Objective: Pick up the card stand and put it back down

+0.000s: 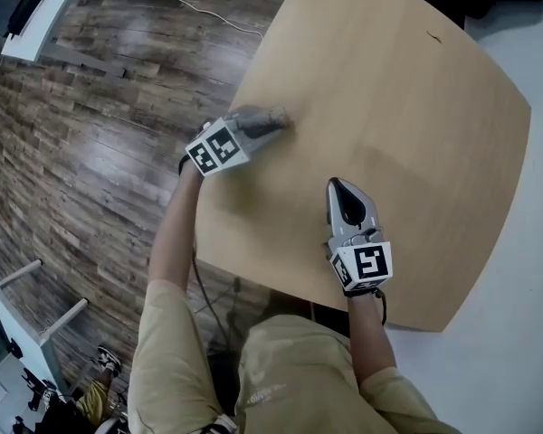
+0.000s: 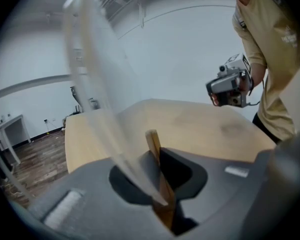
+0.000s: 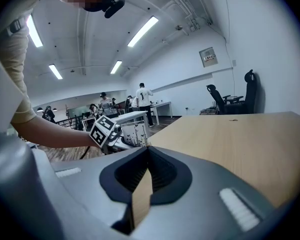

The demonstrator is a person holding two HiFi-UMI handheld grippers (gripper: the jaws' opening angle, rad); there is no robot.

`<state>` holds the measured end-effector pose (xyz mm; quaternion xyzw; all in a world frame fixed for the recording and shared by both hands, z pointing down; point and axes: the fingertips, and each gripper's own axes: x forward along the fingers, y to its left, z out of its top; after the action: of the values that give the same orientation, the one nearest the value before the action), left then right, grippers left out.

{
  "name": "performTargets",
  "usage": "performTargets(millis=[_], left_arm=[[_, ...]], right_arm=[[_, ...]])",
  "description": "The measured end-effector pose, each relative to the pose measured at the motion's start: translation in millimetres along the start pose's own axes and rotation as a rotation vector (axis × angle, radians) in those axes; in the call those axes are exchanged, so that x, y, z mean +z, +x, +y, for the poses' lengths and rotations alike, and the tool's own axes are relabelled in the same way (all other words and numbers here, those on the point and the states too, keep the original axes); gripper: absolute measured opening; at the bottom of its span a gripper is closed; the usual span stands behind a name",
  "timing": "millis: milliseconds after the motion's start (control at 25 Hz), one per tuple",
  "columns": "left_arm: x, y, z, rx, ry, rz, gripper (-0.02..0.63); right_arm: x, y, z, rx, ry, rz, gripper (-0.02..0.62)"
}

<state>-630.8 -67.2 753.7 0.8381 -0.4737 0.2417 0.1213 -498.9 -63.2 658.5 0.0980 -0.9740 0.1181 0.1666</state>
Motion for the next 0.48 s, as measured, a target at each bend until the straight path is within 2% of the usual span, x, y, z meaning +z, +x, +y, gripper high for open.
performTargets(millis=[160,280,400,480], left_arm=[[-9,6,-8,0.011,0.026,0.038,0.044],[-12,4,-9,0.038,0.019,0.062,0.057],[-18,-4,-9,0.099,0.015,0.12,0.142],[-20,-10,-10,0.151,-0.01,0.154,0.262]], right_arm=[[2,-11,12,0.003,-0.153,-0.001,0.005],[3,-18,23,0.025,-0.142,-0.017,0.005],[-1,-27,28,0.03,-0.128,-0.019,0.005],[-3,-38,27,0.028,-0.111,-0.016,0.005]])
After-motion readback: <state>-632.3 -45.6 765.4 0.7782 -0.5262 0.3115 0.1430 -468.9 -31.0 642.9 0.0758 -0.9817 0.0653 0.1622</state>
